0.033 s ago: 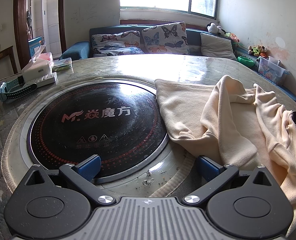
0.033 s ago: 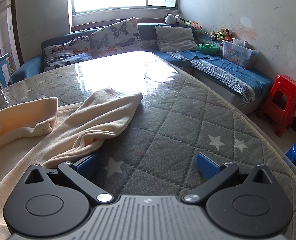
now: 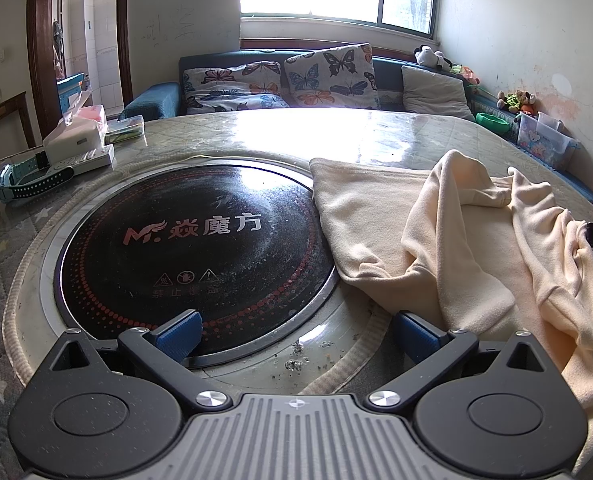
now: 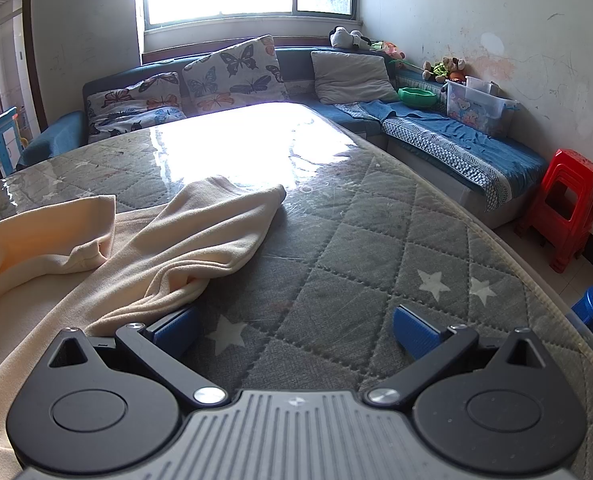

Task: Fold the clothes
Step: 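Move both grippers over the crumpled cream cloth, approaching its edges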

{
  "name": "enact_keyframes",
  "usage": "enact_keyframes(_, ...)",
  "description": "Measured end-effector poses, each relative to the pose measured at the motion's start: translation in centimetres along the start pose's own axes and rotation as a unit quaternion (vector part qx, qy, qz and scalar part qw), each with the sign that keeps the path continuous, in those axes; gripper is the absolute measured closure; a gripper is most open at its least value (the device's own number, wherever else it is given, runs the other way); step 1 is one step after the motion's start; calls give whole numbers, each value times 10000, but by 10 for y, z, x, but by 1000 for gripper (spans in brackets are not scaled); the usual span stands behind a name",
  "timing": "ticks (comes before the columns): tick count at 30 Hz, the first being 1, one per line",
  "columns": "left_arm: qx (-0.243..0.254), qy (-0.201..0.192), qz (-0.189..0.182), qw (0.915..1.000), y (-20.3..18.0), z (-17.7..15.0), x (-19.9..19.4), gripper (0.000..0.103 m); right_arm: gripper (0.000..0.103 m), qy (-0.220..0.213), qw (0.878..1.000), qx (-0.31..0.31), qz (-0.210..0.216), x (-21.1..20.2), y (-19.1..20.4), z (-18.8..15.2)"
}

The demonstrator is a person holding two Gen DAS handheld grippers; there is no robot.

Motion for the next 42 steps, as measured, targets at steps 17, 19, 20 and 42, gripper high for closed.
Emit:
enact_keyframes(17,-34,116,95,9999,-18,-12,-20,0,0,-28,9995,-136,283,-58,-9,-24)
enact_keyframes(19,-46,101,45,9999,-22,-12,-24,0,0,-52,9994,-102,335,-67,-9,-27)
enact_keyframes(20,-37,91,43,9999,-24,-12,-27,0,0,-67,9993,-104,354,-72,-10,-29)
enact_keyframes(42,341,-111,107,9993,-50,-28,-80,0,0,-273,9910,-723,1093,-148,29,-70)
Point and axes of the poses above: each gripper's, at about its wrist camera, not at the fingertips, and x roughly the way its jaws point, y to its left, z to its top, the point moved 9 cm from there along x, roughly the way its jaws point, and after that the axes turned 3 degrees about x, right-handed, at the moved point
